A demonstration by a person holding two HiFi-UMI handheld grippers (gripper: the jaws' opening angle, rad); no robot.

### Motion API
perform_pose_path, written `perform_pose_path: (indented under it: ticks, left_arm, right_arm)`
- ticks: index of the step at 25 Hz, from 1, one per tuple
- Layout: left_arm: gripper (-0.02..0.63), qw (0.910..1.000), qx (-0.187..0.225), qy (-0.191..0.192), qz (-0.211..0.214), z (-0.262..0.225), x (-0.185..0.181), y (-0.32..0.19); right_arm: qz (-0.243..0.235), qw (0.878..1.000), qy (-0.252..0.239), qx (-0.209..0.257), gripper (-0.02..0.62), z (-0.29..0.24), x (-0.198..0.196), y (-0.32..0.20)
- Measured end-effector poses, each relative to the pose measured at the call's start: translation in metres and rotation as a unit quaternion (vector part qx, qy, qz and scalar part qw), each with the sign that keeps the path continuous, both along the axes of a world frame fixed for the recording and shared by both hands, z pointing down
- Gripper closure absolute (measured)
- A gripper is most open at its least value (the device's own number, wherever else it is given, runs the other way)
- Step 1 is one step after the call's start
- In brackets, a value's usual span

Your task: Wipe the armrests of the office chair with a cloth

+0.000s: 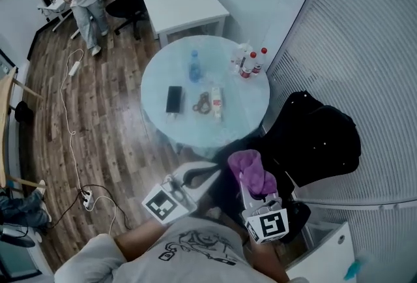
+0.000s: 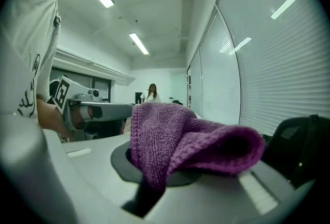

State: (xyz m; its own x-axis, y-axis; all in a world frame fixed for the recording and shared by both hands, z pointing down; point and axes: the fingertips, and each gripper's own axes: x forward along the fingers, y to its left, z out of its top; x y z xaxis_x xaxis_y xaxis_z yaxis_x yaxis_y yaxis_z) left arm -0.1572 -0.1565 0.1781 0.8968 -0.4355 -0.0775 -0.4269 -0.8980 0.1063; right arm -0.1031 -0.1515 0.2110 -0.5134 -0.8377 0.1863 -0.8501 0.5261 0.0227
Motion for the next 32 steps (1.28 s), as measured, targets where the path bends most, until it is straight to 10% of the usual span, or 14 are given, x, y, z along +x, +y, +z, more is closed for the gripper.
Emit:
perform_pose_path:
  ticks: [32]
  left_arm:
    - [0.604, 0.9995, 0.018, 0.001, -0.027, -0.060, -0.017, 0.057]
  right_arm:
    - [-0.042, 0.998, -0.014, 0.043, 0.563, -0.070, -0.033, 0.059]
